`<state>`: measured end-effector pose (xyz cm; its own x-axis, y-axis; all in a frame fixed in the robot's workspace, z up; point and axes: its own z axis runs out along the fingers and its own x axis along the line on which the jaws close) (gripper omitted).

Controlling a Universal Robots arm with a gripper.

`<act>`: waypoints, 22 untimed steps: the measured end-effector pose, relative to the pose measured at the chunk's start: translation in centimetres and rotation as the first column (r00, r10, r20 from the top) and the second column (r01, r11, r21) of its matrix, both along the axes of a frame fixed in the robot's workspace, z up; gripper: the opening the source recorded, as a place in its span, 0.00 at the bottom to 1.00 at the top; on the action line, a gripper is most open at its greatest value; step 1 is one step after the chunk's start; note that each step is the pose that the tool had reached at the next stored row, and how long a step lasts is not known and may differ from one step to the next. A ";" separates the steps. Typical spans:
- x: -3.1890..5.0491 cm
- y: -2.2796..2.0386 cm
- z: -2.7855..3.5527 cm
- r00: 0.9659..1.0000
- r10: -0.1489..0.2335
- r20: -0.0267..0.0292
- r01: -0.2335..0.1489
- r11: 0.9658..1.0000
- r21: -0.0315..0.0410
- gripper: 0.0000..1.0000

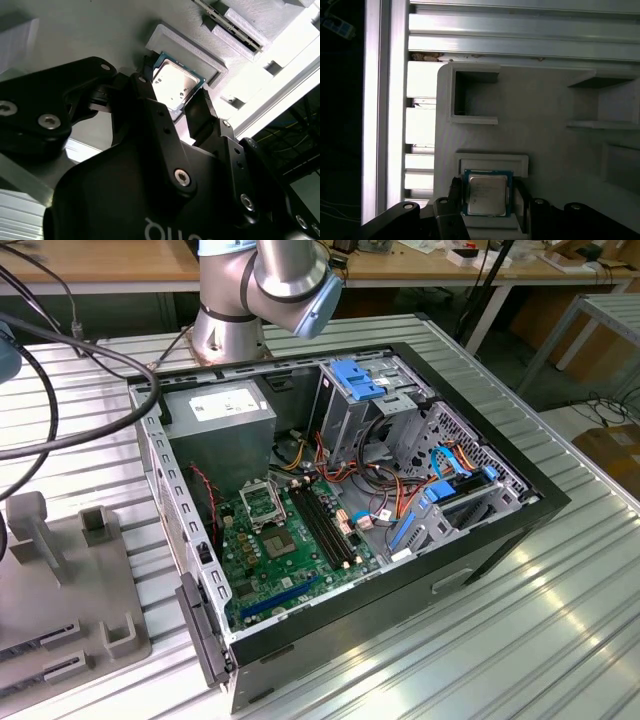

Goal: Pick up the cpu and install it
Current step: 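Pick up the cpu and move it towards the insertion slot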

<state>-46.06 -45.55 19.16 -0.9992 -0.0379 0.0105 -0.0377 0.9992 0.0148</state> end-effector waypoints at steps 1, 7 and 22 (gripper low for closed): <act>0.00 0.00 -0.01 1.000 0.000 0.000 0.000 1.000 0.000 0.53; -0.01 0.02 -0.01 1.000 0.000 0.000 0.000 1.000 0.000 0.53; -0.01 0.02 0.14 1.000 0.000 0.000 0.000 1.000 0.000 0.53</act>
<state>-46.07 -45.53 19.31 -0.9992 -0.0379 0.0104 -0.0377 0.9992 0.0149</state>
